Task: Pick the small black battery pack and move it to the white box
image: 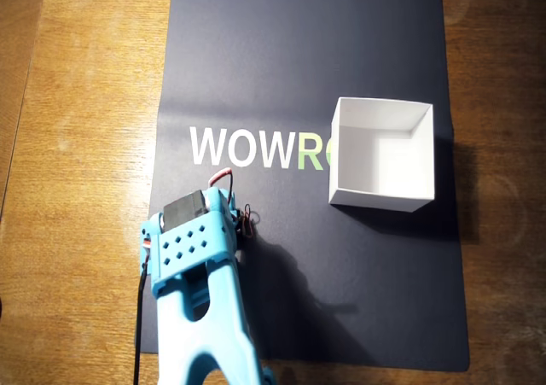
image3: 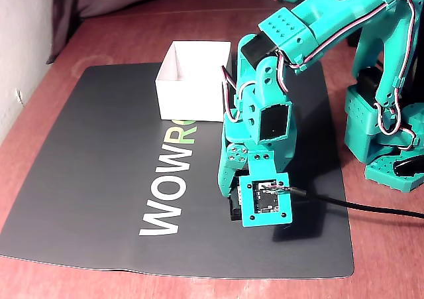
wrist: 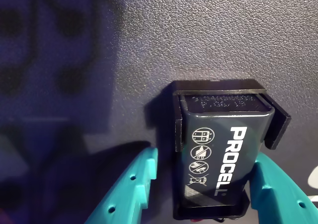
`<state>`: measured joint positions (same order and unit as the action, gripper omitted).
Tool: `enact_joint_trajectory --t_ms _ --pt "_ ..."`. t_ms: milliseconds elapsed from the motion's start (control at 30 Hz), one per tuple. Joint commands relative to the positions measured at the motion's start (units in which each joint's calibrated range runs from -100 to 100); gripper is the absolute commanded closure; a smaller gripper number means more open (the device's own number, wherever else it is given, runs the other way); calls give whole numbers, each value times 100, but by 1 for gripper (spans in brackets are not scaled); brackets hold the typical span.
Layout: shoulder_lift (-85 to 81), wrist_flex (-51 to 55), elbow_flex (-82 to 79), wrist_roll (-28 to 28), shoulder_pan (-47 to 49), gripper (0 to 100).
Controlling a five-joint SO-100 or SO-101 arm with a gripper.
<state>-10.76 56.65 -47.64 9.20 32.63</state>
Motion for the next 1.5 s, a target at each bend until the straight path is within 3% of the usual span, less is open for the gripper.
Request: enact_joint_trajectory --t_ms 0,967,1467 --pt "-68 -38 15 -4 -67 81" --pt "-15 -354 -166 -26 -208 80" --pt "-33 -38 -293 -569 15 80"
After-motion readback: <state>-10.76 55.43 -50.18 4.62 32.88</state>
